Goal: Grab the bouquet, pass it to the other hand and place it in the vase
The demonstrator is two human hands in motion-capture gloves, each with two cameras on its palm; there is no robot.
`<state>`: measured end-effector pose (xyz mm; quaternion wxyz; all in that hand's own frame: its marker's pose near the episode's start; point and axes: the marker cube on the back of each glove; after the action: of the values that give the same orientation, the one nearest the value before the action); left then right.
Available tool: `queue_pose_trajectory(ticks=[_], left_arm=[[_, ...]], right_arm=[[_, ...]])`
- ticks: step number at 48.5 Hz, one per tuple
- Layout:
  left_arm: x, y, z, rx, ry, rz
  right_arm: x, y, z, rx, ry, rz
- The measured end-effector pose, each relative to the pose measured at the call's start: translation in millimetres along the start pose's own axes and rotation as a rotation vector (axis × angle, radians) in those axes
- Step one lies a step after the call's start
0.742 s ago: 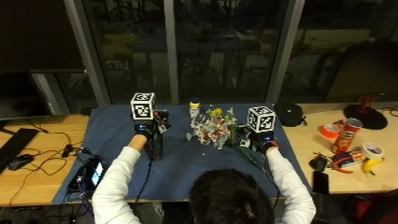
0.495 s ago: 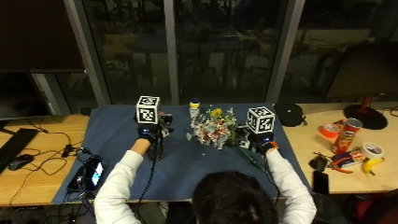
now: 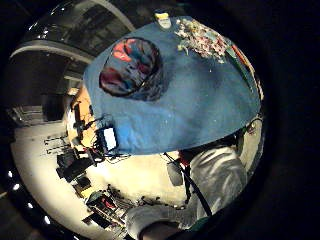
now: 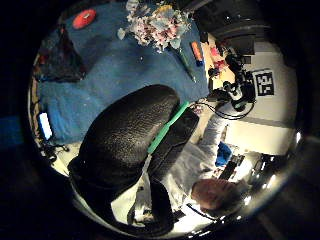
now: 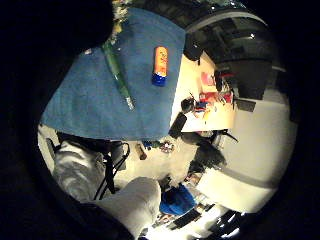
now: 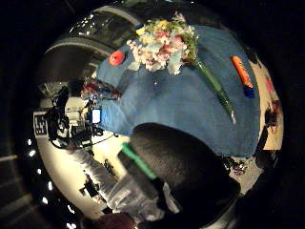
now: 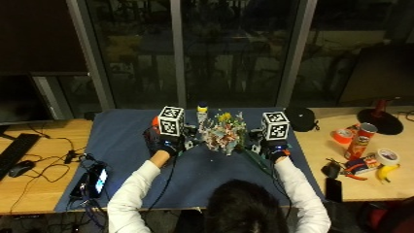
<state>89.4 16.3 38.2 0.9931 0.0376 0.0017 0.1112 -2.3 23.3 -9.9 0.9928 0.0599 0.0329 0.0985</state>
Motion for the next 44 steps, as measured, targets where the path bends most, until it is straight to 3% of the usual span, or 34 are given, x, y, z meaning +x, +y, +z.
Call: queue_pose_trajectory(ticks=[9, 22, 31, 37, 44], left_arm=[[14.3, -4.6, 3.7, 0.030, -0.026, 0.037], [23.3, -9.6, 10.2, 0.089, 0.063, 0.113], [24.2, -8.3, 18.4, 0.074, 0.064, 0.105], [24.2, -3.4, 18.9, 0.060, 0.078, 0.103], [23.0, -3.0, 19.3, 0.070, 0.076, 0.106]], right_arm=[[22.9, -12.5, -9.7, 0.116, -0.113, 0.109], [54.9, -39.5, 1.4, 0.169, -0.255, 0.217], [73.3, -73.5, 68.0, 0.083, -0.316, 0.320], [65.4, -72.9, 91.0, 0.231, -0.306, 0.357], [64.7, -75.1, 136.7, 0.067, -0.300, 0.428]])
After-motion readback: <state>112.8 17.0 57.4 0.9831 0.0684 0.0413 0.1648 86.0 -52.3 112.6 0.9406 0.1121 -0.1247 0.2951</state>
